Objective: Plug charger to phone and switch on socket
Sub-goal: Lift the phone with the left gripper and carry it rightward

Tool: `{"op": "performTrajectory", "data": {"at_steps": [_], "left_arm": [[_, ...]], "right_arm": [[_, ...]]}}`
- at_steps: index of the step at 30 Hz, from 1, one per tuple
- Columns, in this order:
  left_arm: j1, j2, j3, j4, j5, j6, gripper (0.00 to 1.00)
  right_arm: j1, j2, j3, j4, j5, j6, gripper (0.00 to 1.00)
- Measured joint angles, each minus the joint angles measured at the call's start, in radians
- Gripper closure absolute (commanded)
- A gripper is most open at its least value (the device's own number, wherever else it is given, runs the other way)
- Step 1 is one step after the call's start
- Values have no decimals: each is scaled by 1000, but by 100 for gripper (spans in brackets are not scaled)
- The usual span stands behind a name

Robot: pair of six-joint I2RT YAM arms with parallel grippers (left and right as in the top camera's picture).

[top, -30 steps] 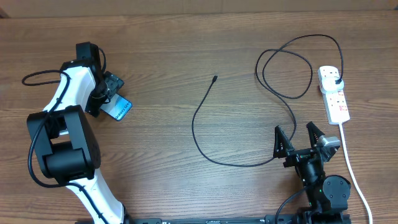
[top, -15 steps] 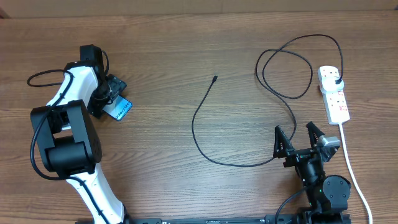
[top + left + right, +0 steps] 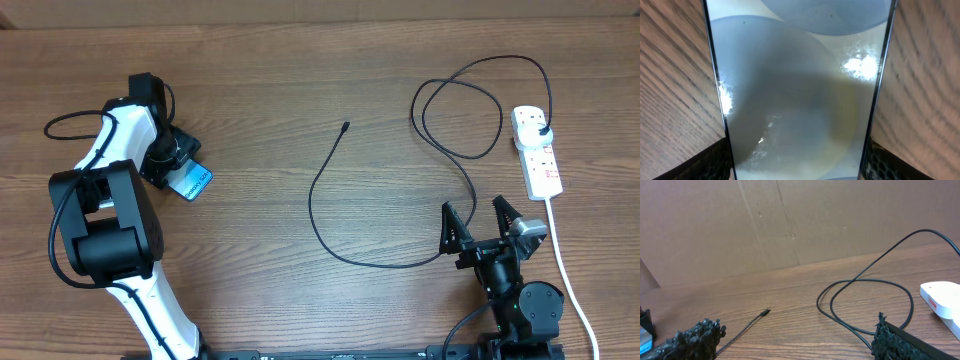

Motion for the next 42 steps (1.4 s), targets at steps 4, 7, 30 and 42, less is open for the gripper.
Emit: {"op": "performTrajectory", "data": {"at_steps": [4,7,30,42], "left_arm": [[-19,0,1,-33,7,56,25],[-52,0,2,-47,16,116,23],[-375,3,3,-48,46,272,20],[-378,4,3,-43,53,271,15]], "right_arm": [[0,0,0,0,0,0,0],[0,0,0,0,0,0,0],[0,0,0,0,0,0,0],[0,0,0,0,0,0,0]]}}
